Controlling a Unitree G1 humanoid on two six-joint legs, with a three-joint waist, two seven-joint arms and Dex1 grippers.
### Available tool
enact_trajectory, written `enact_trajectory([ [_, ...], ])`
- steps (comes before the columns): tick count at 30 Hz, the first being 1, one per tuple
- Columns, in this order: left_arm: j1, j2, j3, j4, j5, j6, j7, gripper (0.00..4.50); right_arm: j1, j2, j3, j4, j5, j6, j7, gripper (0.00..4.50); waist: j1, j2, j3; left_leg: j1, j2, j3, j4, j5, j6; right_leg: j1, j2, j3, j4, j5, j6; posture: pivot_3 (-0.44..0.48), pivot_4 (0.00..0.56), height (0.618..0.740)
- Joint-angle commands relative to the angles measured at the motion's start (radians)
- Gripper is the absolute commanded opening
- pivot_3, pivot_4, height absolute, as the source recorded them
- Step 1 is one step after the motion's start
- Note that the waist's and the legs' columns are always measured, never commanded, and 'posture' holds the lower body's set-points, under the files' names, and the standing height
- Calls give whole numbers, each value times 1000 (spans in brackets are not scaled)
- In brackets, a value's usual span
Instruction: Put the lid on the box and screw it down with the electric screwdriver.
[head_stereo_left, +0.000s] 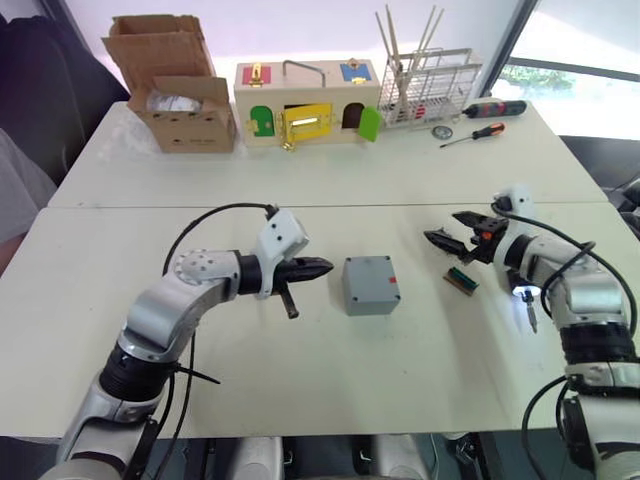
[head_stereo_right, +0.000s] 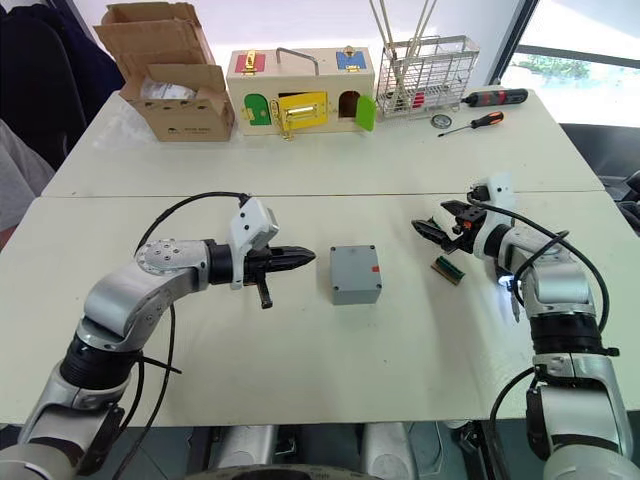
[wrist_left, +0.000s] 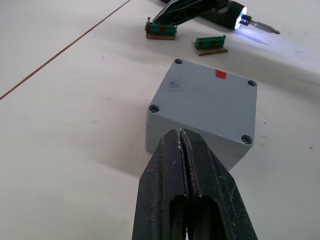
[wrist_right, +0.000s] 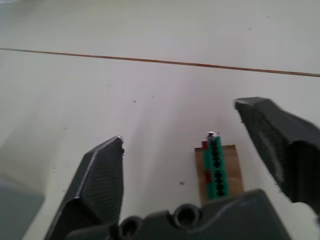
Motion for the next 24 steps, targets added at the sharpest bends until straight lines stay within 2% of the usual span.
enact_trajectory([
  [1, -15, 23, -8, -82, -7, 13, 10, 0, -36, 7, -8, 56, -28, -74, 0, 2758, 0, 0, 0, 0, 0, 0, 0, 0, 0, 0, 0, 0, 0, 0, 0, 0, 150, 728],
  [8, 0, 37, -1, -157, -53, 68, 35, 0, -29, 23, -22, 83, -34, -89, -1, 2758, -3, 0, 0, 1, 0, -1, 0, 1, -1, 0, 0, 0, 1, 0, 0, 0, 150, 728],
  [19, -19, 35, -12, -128, -58, 58, 50, 0, -38, 46, -27, 110, -36, -91, -18, 2758, -3, 0, 0, 1, 0, -1, 0, 1, -1, 0, 0, 0, 1, 0, 0, 0, 150, 728],
  [20, -19, 34, -13, -128, -58, 57, 51, 0, -42, 50, -29, 117, -36, -95, -24, 2228, -3, 0, 0, 1, 0, -1, 0, 1, -1, 0, 0, 0, 1, 0, 0, 0, 150, 728],
  [21, -19, 34, -13, -127, -58, 57, 52, 0, -45, 53, -30, 122, -36, -99, -27, 1962, -4, 0, 0, 1, 0, -1, 0, 1, -1, 0, 0, 0, 1, 0, 0, 0, 150, 728],
  [23, -19, 34, -14, -127, -58, 56, 53, 0, -51, 57, -30, 131, -37, -104, -31, 1095, -5, 0, 0, 1, 0, -1, 0, 1, -2, 0, 0, 0, 1, 0, 0, 0, 150, 728],
  [24, -18, 35, -14, -127, -58, 56, 54, 0, -53, 59, -30, 135, -37, -104, -32, 495, -5, 0, 0, 1, 0, -1, 0, 1, -2, 0, 0, 0, 1, 0, 0, 0, 150, 728],
])
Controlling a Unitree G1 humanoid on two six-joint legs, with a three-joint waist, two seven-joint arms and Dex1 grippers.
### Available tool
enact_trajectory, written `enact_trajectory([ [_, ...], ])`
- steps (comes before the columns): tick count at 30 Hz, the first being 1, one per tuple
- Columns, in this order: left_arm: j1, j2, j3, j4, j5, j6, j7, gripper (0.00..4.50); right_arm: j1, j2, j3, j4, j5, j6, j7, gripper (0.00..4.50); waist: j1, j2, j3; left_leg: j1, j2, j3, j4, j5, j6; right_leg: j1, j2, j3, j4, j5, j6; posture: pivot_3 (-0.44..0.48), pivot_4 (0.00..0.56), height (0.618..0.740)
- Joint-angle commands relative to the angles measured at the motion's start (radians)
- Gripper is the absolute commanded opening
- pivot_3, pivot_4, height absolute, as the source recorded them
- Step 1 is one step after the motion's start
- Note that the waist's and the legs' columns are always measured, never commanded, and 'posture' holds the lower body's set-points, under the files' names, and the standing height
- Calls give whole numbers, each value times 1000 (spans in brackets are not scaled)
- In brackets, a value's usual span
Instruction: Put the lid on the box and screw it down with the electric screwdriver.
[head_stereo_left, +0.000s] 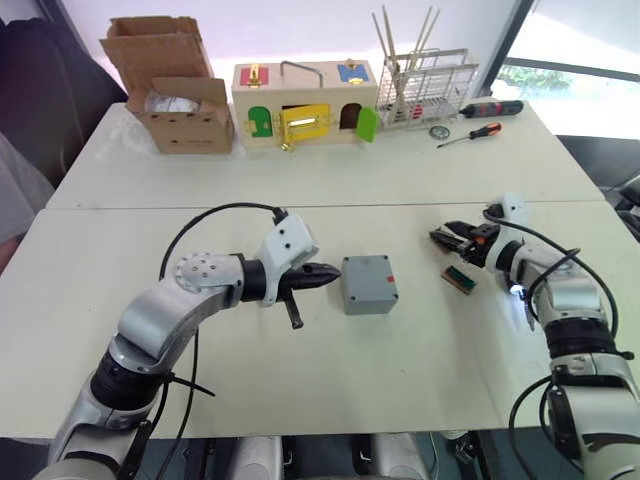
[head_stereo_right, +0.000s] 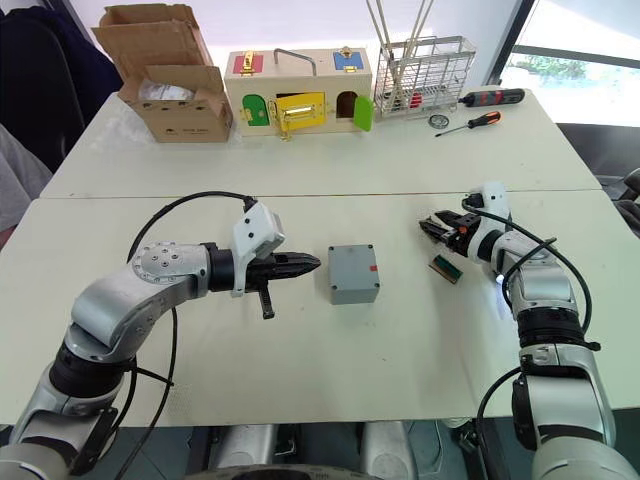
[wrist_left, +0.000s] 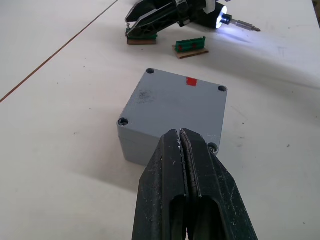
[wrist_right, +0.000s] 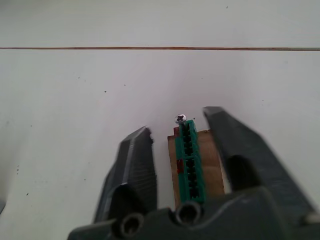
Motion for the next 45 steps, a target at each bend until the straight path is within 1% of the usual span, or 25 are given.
enact_trajectory([
  [1, -17, 2, 1, -17, -5, -16, 2, 0, -31, 2, -25, 5, -1, -26, -8, 27, 1, 0, 0, 0, 0, 0, 0, 0, 0, 0, 0, 0, 0, 0, 0, 0, 150, 728],
  [6, -11, 7, -9, -14, 4, -22, 3, 0, -38, 8, -30, 22, -2, -36, -14, 27, 1, 0, 0, 0, 0, 0, 0, 0, 0, 0, 0, 0, 0, 0, 0, 0, 150, 728],
  [10, -9, 9, -12, -12, 5, -25, 3, 0, -31, 5, -38, 2, 6, -28, -17, 27, 0, 0, 0, 0, 0, 0, 0, 0, 0, 0, 0, 0, 0, 0, 0, 0, 150, 728],
  [17, -4, 14, -14, -1, 7, -32, -1, 0, -25, 3, -101, -93, 62, 44, -44, 27, 0, 0, 0, 0, 0, 0, 0, 0, 0, 0, 0, 0, 0, 0, 0, 0, 150, 728],
  [22, -8, 11, -20, 5, 5, -36, -2, 0, -3, -3, -121, -173, 82, 95, -51, 27, 1, 0, 0, 0, 0, 0, 0, 0, 0, 0, 0, 0, 0, 0, 0, 0, 150, 728],
  [25, -7, 18, -12, 6, -2, -37, -8, 0, 15, -11, -146, -274, 125, 144, -47, 27, 3, 0, 0, 0, 0, 0, 0, 0, 0, 0, 0, 0, 0, 0, 0, 0, 150, 728],
  [28, 6, 47, 15, 2, -18, -33, -25, 0, 103, -26, -158, -510, 238, 269, 9, 27, 5, 0, 0, 0, 0, 0, 0, 0, 0, 0, 0, 0, 0, 0, 0, 0, 150, 728],
  [30, 17, 66, 30, -4, -36, -25, -39, 0, 168, -26, -163, -658, 318, 351, 19, 27, 5, 0, 0, 0, 0, -1, -1, 0, 0, 0, 0, 0, 0, 0, 0, 0, 150, 728],
  [32, 26, 83, 37, -10, -52, -20, -55, 0, 230, -23, -155, -785, 376, 409, 18, 27, 5, 0, 0, 0, 1, -1, 0, 0, 0, 0, 0, 0, 1, 0, 0, 0, 150, 728],
  [34, 30, 95, 37, -12, -61, -19, -64, 0, 267, -10, -143, -862, 406, 439, -3, 27, 6, 0, 0, 0, 0, -1, 0, 0, 0, 0, 0, 0, 1, 0, 0, 0, 150, 728],
  [38, 31, 100, 30, 3, -69, -23, -73, 0, 299, 26, -98, -908, 402, 444, -40, 27, 7, 0, 0, 0, 0, -2, 0, 0, 0, 0, 0, 0, 1, 0, 0, 0, 150, 728],
  [45, 26, 103, 24, 1, -75, -23, -76, 0, 315, 40, -51, -897, 369, 413, -57, 27, 7, 0, 0, 0, 0, -1, 0, 0, 1, 0, 0, 0, 1, 0, 0, 0, 150, 728],
])
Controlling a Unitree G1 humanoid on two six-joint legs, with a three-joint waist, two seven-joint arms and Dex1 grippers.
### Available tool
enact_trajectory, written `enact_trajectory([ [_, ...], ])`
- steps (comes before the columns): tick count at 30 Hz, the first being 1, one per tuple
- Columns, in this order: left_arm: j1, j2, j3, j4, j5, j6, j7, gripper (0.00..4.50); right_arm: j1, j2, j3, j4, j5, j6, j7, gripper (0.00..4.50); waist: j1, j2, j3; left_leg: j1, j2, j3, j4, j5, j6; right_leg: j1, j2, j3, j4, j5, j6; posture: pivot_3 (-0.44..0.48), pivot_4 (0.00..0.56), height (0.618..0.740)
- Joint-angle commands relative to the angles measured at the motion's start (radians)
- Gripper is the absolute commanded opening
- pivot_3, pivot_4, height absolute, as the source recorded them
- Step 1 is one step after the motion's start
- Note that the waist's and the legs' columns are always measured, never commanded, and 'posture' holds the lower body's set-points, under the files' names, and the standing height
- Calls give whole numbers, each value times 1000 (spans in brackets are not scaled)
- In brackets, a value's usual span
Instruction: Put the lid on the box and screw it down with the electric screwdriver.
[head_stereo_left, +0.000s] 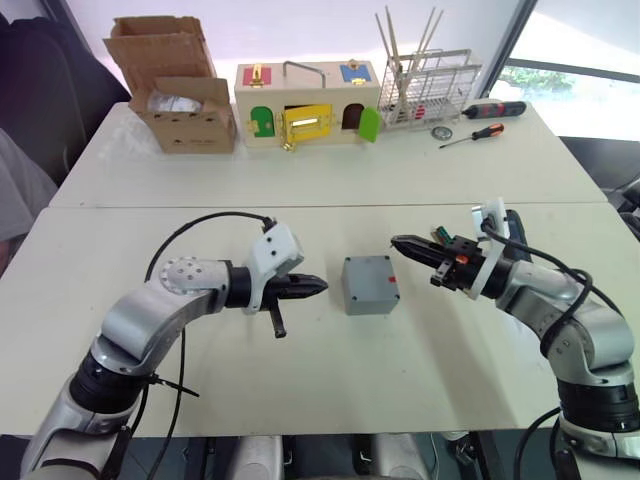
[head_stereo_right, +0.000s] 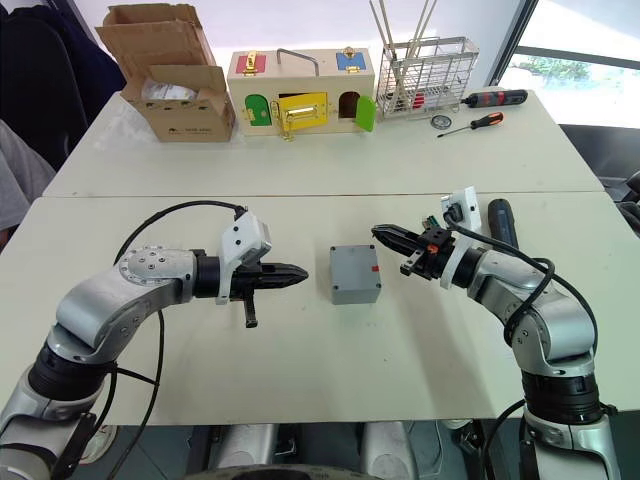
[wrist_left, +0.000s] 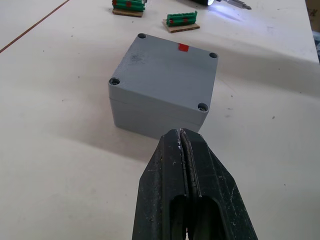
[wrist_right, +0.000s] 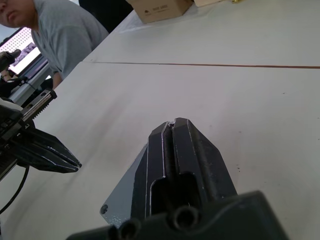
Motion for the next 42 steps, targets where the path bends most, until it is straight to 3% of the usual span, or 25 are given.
enact_trajectory([
  [1, -10, 9, 13, -22, -13, -5, -8, 0, 12, 5, 18, -9, -18, -38, 3, 27, 0, 0, 0, 0, 0, 0, 0, 0, 0, 0, 0, 0, 0, 0, 0, 0, 150, 728],
  [32, -11, -20, 42, -29, -49, 7, 13, 0, -5, 0, 107, 127, -127, -132, 40, 27, -1, 0, 0, 0, 0, 0, 0, 0, 0, 0, 0, 0, 0, 0, 0, 0, 150, 728],
  [35, -12, -34, 61, -29, -78, 13, 19, 0, -5, -15, 103, 125, -132, -132, 54, 874, 0, 0, 0, 0, 0, 0, 0, 0, 0, 0, 0, 0, 0, 0, 0, 0, 150, 728],
  [40, -21, -44, 70, -19, -96, 13, 26, 0, -11, -74, 70, 98, -119, -105, 75, 3325, 0, 0, 0, 0, 0, 0, 0, 0, 0, 0, 0, 0, 0, 0, 0, 0, 150, 728],
  [42, -30, -48, 54, -17, -91, -3, 19, 0, -45, -128, -10, 82, -77, -41, 60, 4172, 1, 0, 0, 0, 0, 0, 0, 0, 0, 0, 0, 0, 0, 0, 0, 0, 150, 728],
])
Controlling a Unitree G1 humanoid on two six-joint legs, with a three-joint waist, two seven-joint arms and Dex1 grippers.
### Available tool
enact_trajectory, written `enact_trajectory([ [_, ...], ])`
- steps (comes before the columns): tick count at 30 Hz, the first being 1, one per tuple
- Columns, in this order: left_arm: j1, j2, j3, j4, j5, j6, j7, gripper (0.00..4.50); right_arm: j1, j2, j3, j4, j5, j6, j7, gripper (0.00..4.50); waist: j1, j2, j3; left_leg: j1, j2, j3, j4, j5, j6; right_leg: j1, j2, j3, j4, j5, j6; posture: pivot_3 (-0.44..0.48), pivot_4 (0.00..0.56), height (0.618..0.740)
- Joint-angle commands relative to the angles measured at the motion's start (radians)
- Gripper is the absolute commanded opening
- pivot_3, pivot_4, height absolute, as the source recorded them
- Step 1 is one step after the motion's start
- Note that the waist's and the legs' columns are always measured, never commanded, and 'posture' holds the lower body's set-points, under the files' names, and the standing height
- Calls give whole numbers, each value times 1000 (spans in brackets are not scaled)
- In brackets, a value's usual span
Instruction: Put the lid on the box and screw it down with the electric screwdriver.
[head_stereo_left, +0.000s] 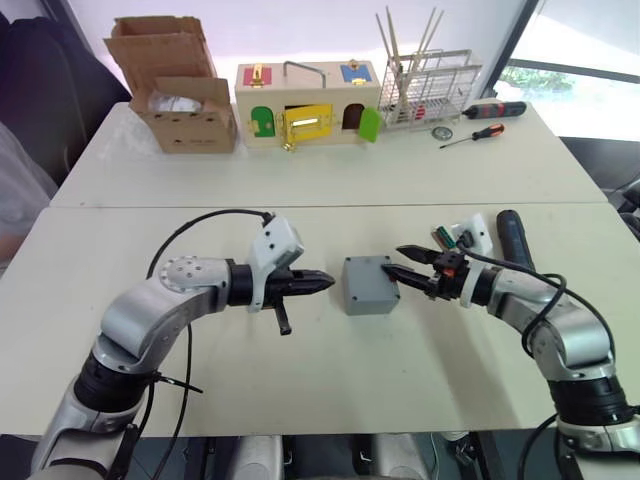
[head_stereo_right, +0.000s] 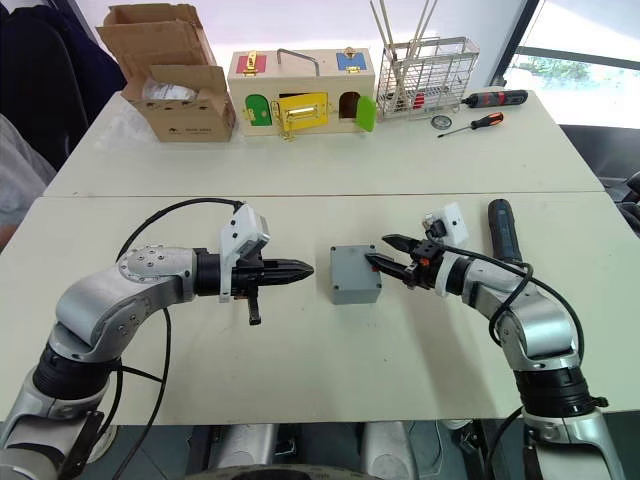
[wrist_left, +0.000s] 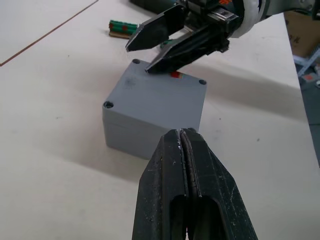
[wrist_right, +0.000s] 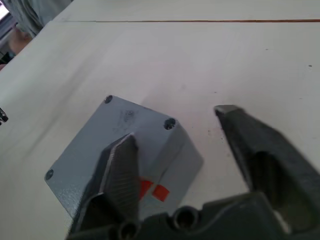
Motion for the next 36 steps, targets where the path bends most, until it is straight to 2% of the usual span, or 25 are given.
enact_trajectory([
  [1, -31, -9, 4, -18, -10, -29, -12, 0, -79, -97, -161, -49, 82, 100, -14, 4421, 2, 0, 0, 0, 0, 0, 0, 0, 0, 0, 0, 0, 0, 0, 0, 0, 150, 728],
  [3, -49, -15, -12, -29, -17, -45, -34, 0, -159, -180, -254, 9, 139, 216, -27, 4421, 1, 1, 0, 0, 0, 0, 0, 0, 0, 0, 0, 0, 0, 0, 0, 0, 150, 728],
  [4, -60, -17, -23, -40, -21, -55, -51, 0, -194, -257, -261, 62, 134, 272, -6, 4421, 1, 1, 0, 0, 0, 0, 1, 0, 1, 0, -1, 0, 0, 0, 0, 0, 150, 728],
  [7, -82, -19, -58, -66, -20, -84, -91, 0, -273, -426, -208, 214, 95, 368, 61, 4421, 3, -1, 0, 0, 0, 0, 0, -1, 2, 0, -1, 0, -2, 0, 0, 0, 150, 728],
  [10, -97, -20, -92, -79, 3, -101, -97, 0, -320, -488, -150, 296, 65, 370, 106, 4421, -8, -1, 0, 0, 0, 0, -1, -2, 3, 1, 0, -1, -4, 0, 0, 0, 150, 728],
  [12, -111, -23, -121, -104, 17, -119, -101, 0, -439, -555, -14, 418, -4, 432, 178, 4467, -15, 1, 1, 0, 0, 0, -1, -2, 3, 0, 0, 1, -4, 0, 0, 0, 150, 728],
  [15, -109, -18, -144, -125, 38, -139, -97, 0, -625, -580, 236, 632, -136, 525, 295, 4467, -25, 7, 1, 0, -1, 2, 0, -2, 4, -1, -1, 4, -3, 0, 0, 0, 150, 728],
  [18, -91, -23, -155, -130, 55, -148, -75, 0, -746, -541, 414, 838, -254, 515, 420, 4467, -24, 6, 1, 0, -1, 1, -1, -2, 4, -2, 0, 3, -4, 0, 0, 0, 150, 728],
  [22, -53, -35, -164, -166, 60, -133, -33, 0, -891, -436, 520, 1127, -400, 416, 495, 4467, -27, 7, 1, -1, -1, 2, -1, -2, 4, -2, -1, 3, -5, 0, 0, 0, 150, 728],
  [28, -3, -45, -153, -231, 42, -85, 36, 0, -1000, -323, 538, 1401, -538, 294, 513, 4467, -23, 8, 1, -1, -1, 2, 0, -1, 2, -2, 0, 3, -2, 0, 0, 0, 150, 728],
  [36, 26, -54, -140, -276, 32, -27, 127, 0, -987, -220, 527, 1522, -663, 187, 490, 4467, -26, 8, 1, -1, -1, 3, 0, -1, 1, -2, 0, 3, -2, 0, 0, 0, 150, 728],
])
